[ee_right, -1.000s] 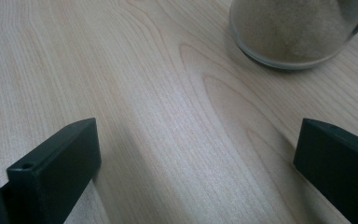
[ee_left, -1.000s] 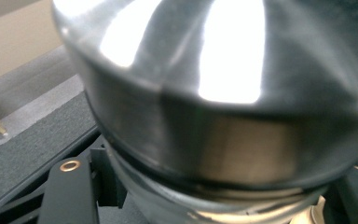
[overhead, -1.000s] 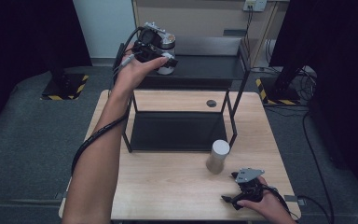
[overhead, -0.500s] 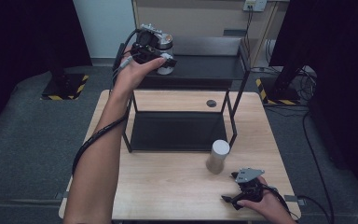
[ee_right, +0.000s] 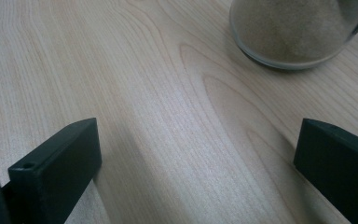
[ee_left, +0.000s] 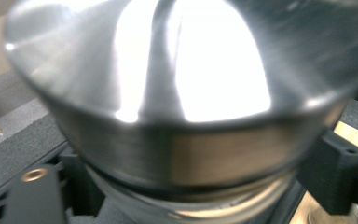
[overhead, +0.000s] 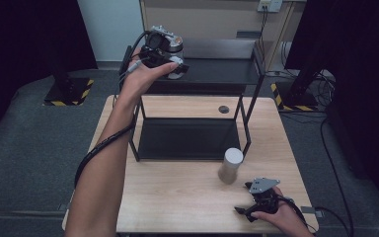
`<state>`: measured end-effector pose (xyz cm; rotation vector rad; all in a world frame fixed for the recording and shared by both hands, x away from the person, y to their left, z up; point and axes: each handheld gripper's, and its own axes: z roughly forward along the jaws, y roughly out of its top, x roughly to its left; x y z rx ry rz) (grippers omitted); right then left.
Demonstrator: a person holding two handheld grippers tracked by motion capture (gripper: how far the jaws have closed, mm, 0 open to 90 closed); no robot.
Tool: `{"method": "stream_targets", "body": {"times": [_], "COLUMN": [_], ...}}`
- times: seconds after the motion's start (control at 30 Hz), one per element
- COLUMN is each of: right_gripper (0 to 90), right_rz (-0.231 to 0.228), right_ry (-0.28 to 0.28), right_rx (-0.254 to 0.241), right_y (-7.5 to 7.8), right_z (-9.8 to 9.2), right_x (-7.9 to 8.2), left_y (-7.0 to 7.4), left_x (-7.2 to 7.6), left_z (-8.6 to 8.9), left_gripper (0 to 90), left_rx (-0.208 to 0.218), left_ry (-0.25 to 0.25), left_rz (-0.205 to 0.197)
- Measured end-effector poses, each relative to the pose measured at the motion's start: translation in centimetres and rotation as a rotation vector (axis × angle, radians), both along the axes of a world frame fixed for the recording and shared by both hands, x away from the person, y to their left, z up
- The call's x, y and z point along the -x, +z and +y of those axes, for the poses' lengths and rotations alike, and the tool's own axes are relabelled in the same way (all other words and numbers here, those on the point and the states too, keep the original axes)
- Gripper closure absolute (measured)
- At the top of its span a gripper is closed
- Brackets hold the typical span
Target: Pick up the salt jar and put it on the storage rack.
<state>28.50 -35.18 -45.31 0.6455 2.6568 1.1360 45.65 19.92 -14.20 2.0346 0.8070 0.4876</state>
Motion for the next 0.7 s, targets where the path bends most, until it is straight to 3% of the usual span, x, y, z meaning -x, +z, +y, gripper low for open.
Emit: {"method": "stream_targets", "body": {"times": [0.27,0.7], "right_gripper": [1.6,1.6], "right_rz": [0.000,-0.002], "right_ry": [0.000,0.001], "right_rx": [0.000,0.000], "right_y": [0.0,0.0], "right_z": [0.0,0.0], "right_x": [0.0,0.0], "left_y": [0.8,1.8], "left_x": [1.1,3.6], "left_z": [0.5,2.2], "left_gripper": [7.5,7.6], "left_rx": [-0.015,-0.011], "left_ry": [0.006,0.003], "left_rz": [-0.032,-0.082]}}
